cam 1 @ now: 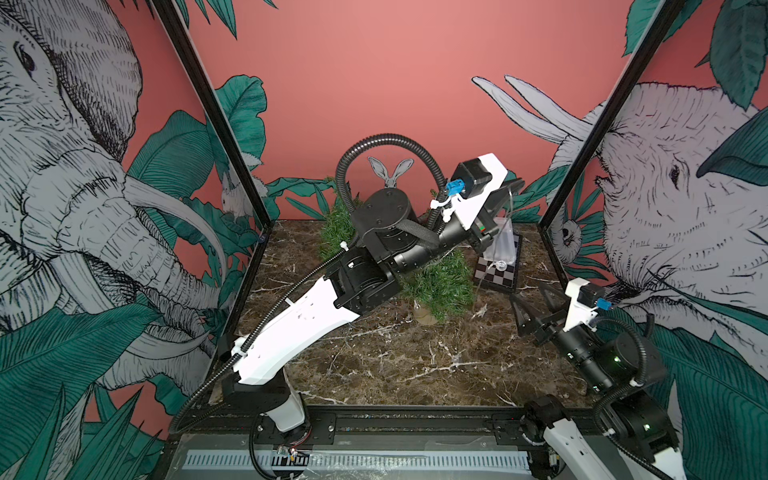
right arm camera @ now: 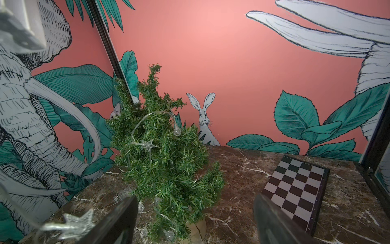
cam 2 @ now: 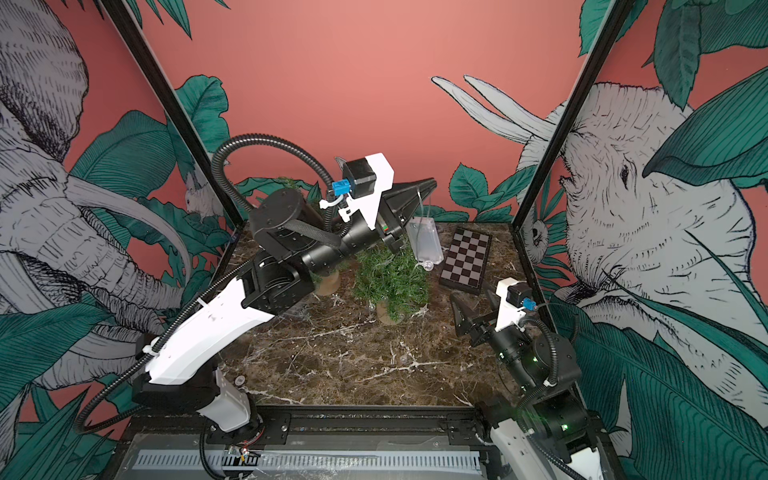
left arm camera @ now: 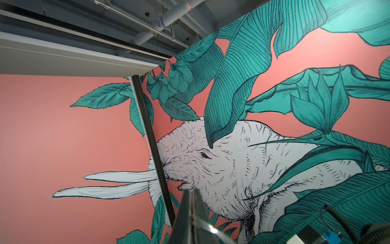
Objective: Wrap string light around the christmas tree
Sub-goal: Wrap the Christmas tree at the center of the board.
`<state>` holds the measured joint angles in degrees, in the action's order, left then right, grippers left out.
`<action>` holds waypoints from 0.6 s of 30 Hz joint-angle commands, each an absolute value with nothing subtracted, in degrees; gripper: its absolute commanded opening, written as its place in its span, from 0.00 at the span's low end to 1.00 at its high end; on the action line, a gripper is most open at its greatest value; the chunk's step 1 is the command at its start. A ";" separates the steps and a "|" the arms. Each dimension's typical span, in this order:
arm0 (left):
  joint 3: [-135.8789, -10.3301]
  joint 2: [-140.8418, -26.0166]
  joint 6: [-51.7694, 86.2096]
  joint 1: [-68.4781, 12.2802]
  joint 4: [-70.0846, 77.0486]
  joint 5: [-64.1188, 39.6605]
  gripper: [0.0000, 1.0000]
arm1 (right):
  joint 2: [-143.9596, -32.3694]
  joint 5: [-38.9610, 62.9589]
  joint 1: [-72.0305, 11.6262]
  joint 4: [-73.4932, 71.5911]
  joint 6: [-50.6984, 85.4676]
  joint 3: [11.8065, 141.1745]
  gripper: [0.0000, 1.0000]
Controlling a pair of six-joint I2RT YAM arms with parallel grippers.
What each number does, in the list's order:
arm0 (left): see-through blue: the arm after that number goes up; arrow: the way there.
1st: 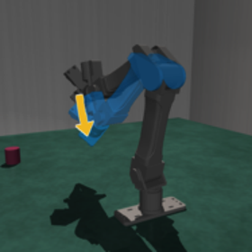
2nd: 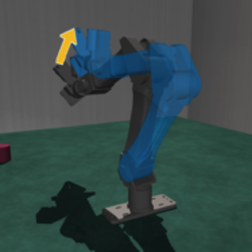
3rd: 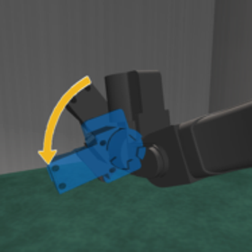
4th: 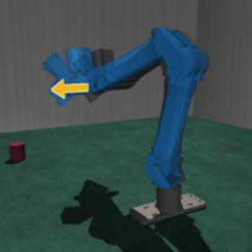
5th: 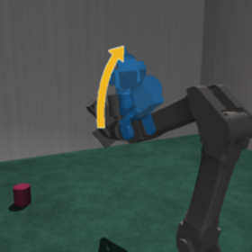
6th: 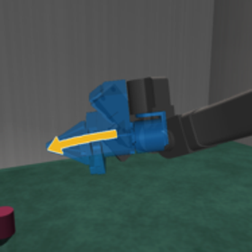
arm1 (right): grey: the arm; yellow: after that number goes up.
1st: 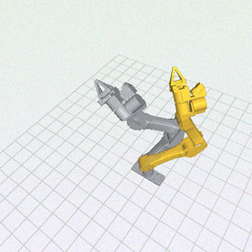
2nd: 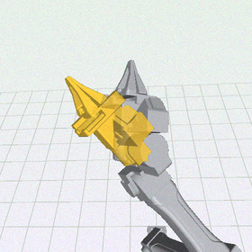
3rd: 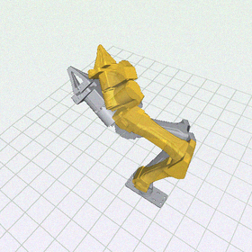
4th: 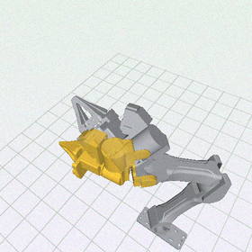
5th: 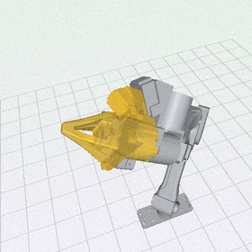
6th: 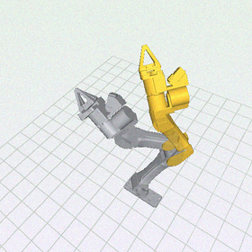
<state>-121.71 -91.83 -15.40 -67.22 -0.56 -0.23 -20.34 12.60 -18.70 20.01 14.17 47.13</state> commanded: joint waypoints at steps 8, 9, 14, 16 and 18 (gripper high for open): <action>-127.81 -88.03 -30.72 -65.35 1.40 29.99 0.00 | -25.12 19.07 -18.63 10.74 17.06 47.32 0.88; -128.12 -88.46 -31.12 -64.28 1.40 31.13 0.00 | -25.52 19.19 -18.59 10.10 17.22 47.42 0.88; -127.77 -89.04 -20.96 -54.94 -1.16 30.90 0.00 | -28.13 19.92 -18.58 7.09 17.84 49.45 0.88; -126.66 -88.68 -18.34 -52.46 -1.17 26.93 0.00 | -29.52 20.14 -18.61 4.72 17.85 50.45 0.88; -126.55 -88.78 -17.31 -51.62 -1.22 24.29 0.00 | -31.39 20.34 -18.63 1.96 17.63 51.51 0.88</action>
<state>-126.91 -89.32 -21.10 -52.23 -1.30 27.57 -29.95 19.00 -18.70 9.89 17.47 48.82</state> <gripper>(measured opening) 0.046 0.883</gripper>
